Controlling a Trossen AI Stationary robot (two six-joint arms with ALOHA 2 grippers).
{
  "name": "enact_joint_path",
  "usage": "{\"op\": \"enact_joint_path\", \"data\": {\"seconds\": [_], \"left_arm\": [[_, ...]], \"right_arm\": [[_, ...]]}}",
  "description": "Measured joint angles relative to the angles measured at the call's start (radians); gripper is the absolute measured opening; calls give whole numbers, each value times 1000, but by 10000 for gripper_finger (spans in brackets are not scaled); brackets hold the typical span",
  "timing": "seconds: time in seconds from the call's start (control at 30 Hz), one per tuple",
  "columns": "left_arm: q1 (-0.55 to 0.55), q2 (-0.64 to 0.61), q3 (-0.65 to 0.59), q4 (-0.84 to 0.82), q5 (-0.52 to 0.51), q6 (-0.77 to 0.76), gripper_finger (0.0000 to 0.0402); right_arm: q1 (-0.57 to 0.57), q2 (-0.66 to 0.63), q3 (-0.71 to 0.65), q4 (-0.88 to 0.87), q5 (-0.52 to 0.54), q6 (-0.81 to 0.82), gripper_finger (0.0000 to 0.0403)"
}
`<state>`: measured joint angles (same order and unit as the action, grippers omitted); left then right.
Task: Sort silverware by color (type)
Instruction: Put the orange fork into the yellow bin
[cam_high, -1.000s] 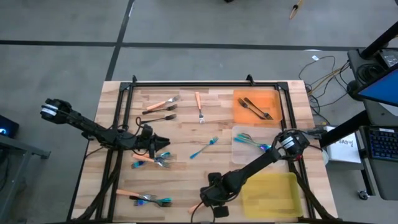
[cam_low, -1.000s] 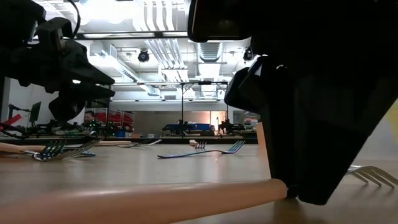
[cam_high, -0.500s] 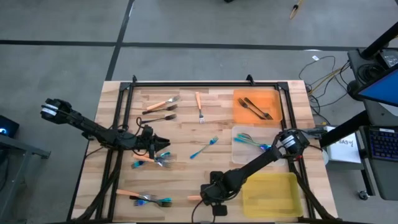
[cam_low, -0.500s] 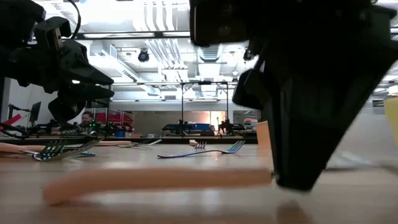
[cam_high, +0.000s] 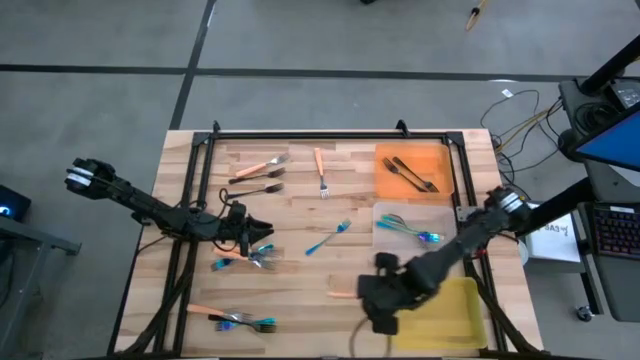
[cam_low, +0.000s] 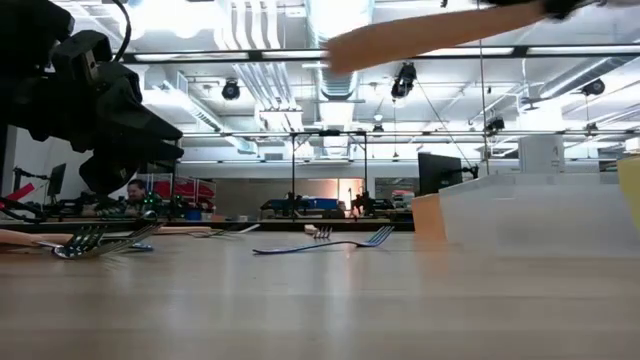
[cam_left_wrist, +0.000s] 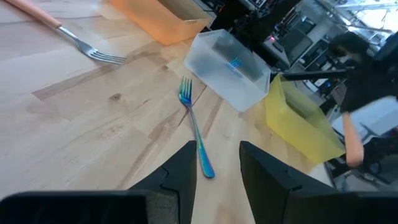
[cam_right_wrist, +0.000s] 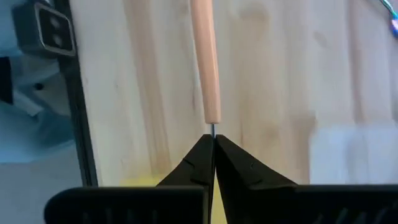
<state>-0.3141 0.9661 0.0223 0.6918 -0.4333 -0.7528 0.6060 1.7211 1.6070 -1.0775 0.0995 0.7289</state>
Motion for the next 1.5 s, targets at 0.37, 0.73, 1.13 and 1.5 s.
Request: {"op": "enact_joint_path", "data": {"seconds": [0.37, 0.73, 1.13, 1.5], "left_arm": [[0, 1, 0, 3, -64, 29, 103], [0, 1, 0, 7, -101, 30, 103], [0, 1, 0, 18, -102, 26, 103], [0, 1, 0, 18, -102, 27, 103]], "right_arm": [[246, -74, -44, -201, -1, 484, 8], [423, -74, -206, -195, -147, 811, 8], [430, -76, -269, -136, -152, 835, 9], [430, -76, -263, -133, -152, 842, 35]]}}
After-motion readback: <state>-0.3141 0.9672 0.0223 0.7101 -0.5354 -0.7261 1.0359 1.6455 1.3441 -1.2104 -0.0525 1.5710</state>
